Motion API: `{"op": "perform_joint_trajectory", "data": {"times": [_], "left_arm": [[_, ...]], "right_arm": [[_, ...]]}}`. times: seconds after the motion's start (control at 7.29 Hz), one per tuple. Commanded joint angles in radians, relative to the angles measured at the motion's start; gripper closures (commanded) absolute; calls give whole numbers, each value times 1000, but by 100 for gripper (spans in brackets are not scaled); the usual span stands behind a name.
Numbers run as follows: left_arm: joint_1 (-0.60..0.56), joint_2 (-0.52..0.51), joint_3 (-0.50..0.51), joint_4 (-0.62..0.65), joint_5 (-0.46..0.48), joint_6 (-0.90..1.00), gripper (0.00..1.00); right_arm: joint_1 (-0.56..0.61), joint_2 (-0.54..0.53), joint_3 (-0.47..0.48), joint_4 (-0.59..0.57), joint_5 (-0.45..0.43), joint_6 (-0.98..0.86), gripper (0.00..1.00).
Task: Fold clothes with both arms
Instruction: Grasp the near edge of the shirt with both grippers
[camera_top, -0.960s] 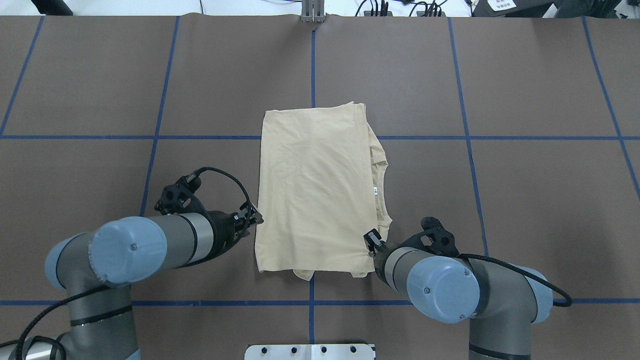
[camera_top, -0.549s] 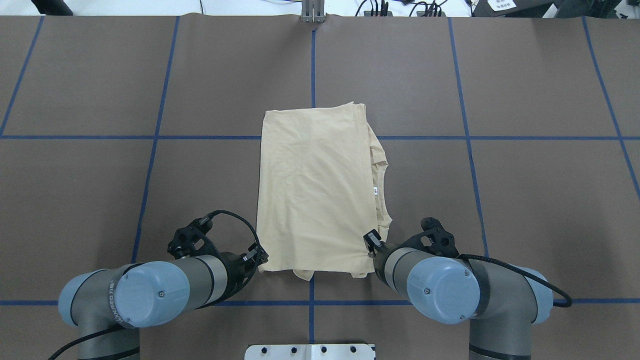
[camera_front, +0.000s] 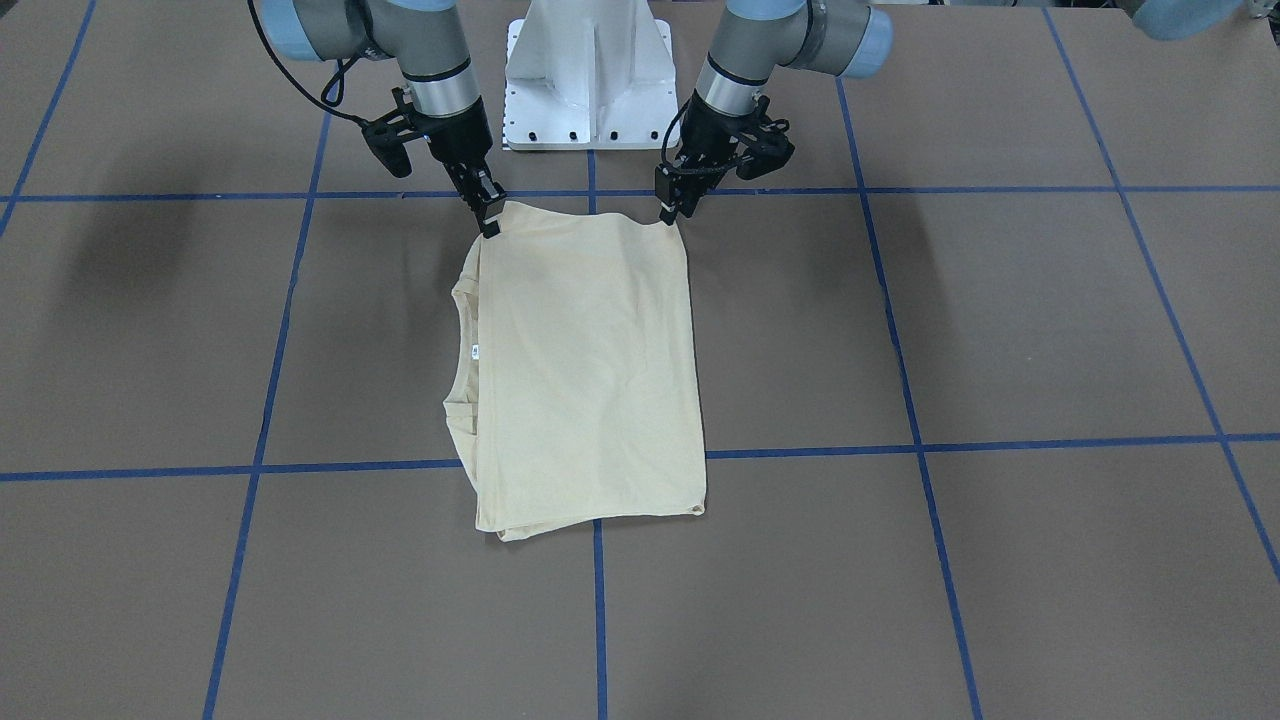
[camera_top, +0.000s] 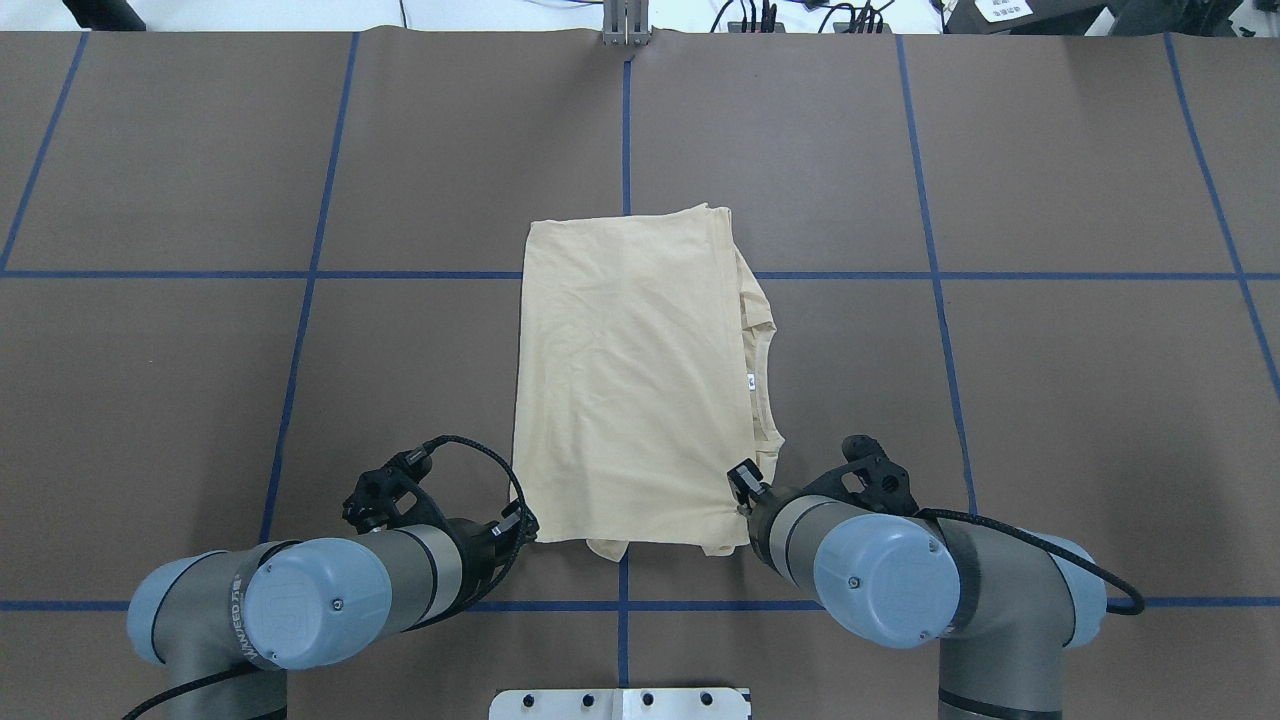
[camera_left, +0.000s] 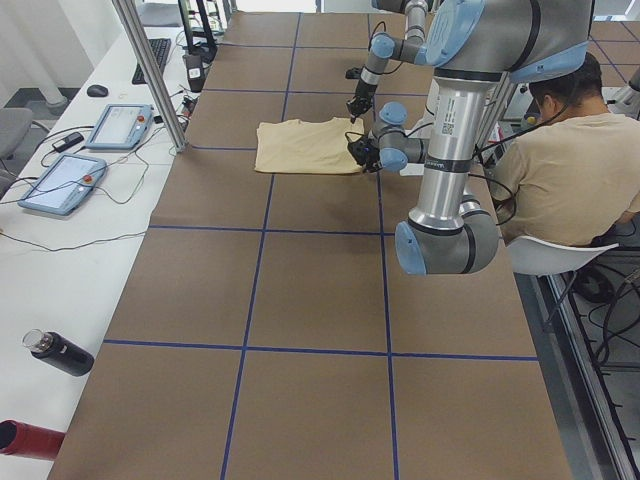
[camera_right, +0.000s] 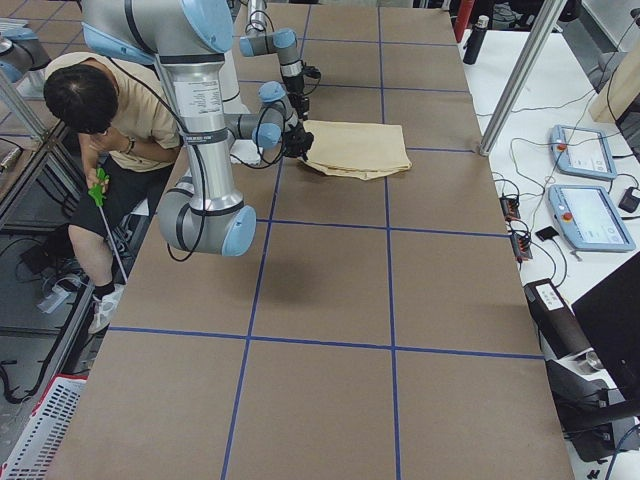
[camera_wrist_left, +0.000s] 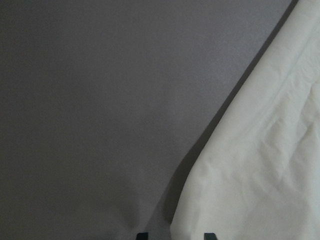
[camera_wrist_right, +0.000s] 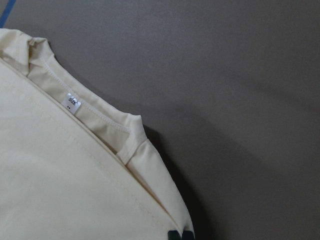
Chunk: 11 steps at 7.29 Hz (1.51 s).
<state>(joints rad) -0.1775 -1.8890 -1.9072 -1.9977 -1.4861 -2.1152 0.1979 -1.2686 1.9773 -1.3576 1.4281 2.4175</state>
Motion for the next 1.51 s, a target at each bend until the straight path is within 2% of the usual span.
{"op": "perform_joint_trajectory", "data": {"times": [0.0,0.69,0.82,1.1,1.37], "left_arm": [[3,-2,2,-1,1,1,57],[10,-7,8,-3,0,1,58],[10,-12,10,-3,0,1,61],[10,-16,11,-1,0,0,99],[10,-19,11,-4,0,0,100]], "right_arm": [[0,0,0,0,0,0,100],[0,-2,0,0,0,0,100],[0,-2,0,0,0,0,100],[0,-2,0,0,0,0,100],[0,-3,0,0,0,0,100]]}}
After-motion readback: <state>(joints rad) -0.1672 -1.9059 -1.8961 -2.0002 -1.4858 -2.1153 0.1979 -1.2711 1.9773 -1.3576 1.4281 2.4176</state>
